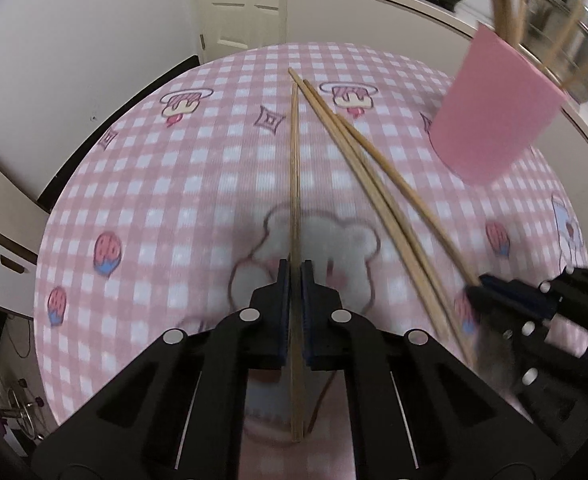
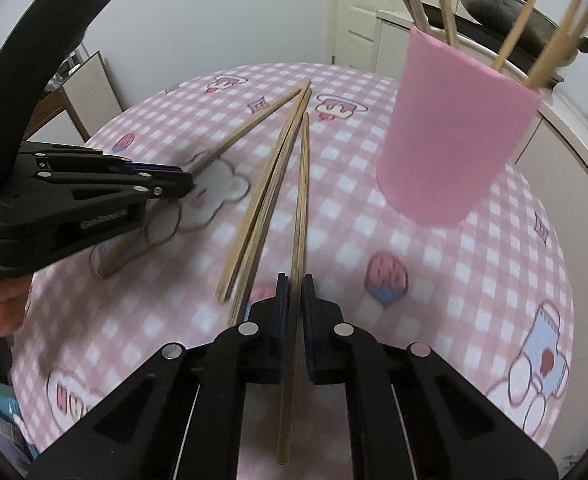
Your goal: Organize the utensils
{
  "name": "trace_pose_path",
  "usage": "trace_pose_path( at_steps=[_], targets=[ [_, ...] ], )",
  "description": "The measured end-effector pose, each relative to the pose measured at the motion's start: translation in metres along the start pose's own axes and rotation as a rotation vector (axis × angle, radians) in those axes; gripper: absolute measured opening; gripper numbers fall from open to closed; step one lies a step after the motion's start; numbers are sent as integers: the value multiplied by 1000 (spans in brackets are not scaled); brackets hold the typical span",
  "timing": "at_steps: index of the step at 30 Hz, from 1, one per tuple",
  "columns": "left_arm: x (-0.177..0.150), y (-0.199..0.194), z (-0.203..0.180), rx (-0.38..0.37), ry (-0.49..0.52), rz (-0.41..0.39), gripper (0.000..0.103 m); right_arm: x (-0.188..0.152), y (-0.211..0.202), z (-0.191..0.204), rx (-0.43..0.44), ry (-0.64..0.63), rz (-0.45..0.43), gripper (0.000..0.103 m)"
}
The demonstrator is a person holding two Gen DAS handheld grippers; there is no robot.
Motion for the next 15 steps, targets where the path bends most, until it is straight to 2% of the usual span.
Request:
trace_pose_path(
  at_steps=[10, 15],
  targets=[
    [-42, -23, -7, -12, 28, -3, 6, -43, -29, -4, -2, -17, 27, 5],
    [-54, -30, -11, -23, 36, -8, 6, -53, -32, 1, -10, -30, 32, 6]
  ],
)
Point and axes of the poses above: each gripper's, at about its wrist camera, not at the fingertips, and y roughly the way its jaws point, z to its left, x to its top, the point moved 3 cm from there along y, roughly the way its jaws point, and after that the axes turned 13 degrees about y, right-handed, at the moved point
